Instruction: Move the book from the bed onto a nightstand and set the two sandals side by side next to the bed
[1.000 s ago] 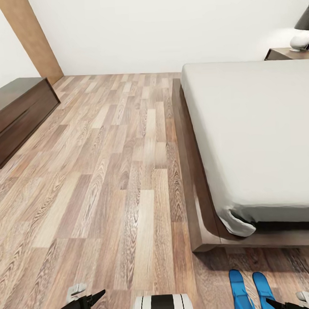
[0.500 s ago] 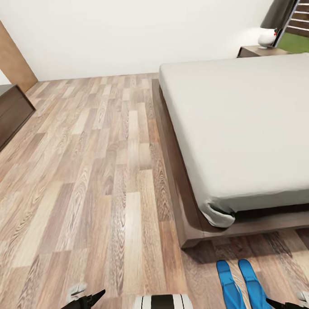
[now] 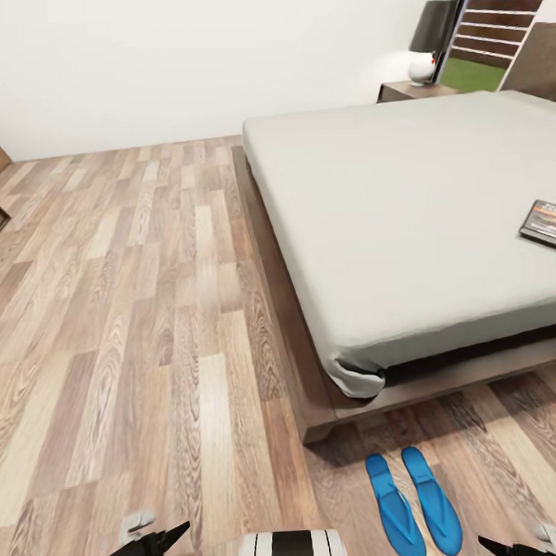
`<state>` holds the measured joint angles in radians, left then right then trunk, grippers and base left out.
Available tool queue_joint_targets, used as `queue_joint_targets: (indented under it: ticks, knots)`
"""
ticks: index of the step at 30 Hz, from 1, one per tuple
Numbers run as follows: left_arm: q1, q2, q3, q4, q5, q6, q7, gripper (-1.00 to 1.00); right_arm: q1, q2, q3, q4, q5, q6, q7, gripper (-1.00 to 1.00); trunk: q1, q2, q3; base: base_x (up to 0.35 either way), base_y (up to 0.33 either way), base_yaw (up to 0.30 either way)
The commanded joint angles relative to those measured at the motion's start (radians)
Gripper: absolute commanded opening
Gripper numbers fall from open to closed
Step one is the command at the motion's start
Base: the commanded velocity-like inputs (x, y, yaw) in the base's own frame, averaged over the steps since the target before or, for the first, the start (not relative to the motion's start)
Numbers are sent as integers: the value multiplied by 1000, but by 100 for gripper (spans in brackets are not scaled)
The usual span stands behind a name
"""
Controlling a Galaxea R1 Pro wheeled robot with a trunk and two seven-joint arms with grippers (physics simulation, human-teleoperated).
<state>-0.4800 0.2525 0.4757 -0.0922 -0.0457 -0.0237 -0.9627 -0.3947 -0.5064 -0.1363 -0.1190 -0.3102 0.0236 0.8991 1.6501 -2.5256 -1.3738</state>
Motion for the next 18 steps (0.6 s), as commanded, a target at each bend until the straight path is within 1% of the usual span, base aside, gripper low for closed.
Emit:
queue_joint_targets:
  ticks: [1, 7, 9, 14, 18]
  knots:
    - [0, 0, 5, 0, -5, -2, -3, 100, -1, 0, -8, 1, 5, 3, 4, 100, 0, 0, 0, 0, 0, -281]
    - [0, 0, 4, 0, -5, -2, -4, 100, -1, 0, -8, 1, 5, 3, 4, 100, 0, 0, 2, 0, 0, -280]
    - [0, 1, 4, 1, -5, -2, -4, 100, -1, 0, -8, 1, 5, 3, 3, 100, 0, 0, 2, 0, 0, -184]
    - [0, 0, 4, 0, -5, -2, -4, 100, 0, 0, -8, 1, 5, 3, 3, 100, 0, 0, 2, 0, 0, -61]
    - [0, 0, 4, 0, -5, -2, -4, 100, 0, 0, -8, 1, 5, 3, 3, 100, -2, 1, 18, 0, 0, -9]
